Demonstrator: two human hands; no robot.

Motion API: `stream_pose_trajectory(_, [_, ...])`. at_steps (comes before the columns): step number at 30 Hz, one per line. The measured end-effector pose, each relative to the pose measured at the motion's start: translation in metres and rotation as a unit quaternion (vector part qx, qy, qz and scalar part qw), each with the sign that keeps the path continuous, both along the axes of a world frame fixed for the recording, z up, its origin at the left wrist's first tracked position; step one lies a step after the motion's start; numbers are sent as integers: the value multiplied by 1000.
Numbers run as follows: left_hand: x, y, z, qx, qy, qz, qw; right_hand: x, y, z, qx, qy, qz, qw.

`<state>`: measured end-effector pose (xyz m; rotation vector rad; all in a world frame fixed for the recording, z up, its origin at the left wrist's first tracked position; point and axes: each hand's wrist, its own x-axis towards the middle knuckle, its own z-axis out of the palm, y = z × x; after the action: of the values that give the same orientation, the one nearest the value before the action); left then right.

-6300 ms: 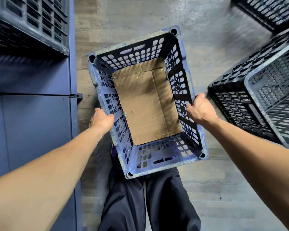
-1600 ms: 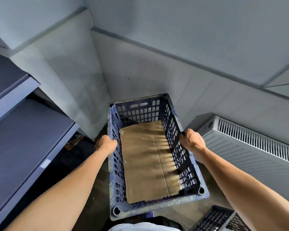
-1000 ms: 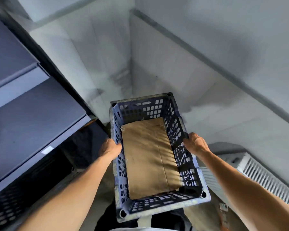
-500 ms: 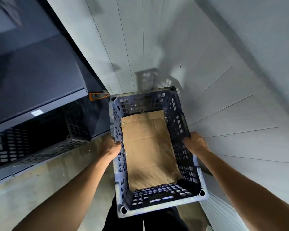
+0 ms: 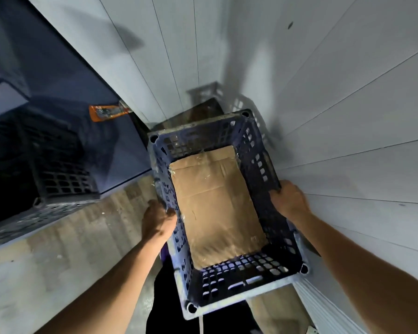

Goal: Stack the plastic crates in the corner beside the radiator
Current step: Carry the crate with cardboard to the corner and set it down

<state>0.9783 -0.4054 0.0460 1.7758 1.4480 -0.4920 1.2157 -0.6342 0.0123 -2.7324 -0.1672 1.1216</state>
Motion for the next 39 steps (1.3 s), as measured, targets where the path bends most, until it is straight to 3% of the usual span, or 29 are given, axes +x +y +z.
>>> stream_pose_trajectory(8, [15,-7,-104,26,25,15,999,14,9,-101,33,-2,2,999])
stream_pose_trajectory(15, [21,-10,-154,2,58,38,998,26,16,-141,88,-8,-7,996])
stream_pose_trajectory(29, [38,-30,-166,-60,107,27,992,45,12,-151,103,2,18,995])
stream_pose_trajectory(34, [53,-39,-165,-206,119,17,971,44,0,-144,137,30,-9,990])
stream_pose_trajectory(39, [46,-35,-162,-205,120,50,970,45,-11,-132,174,100,-28,979])
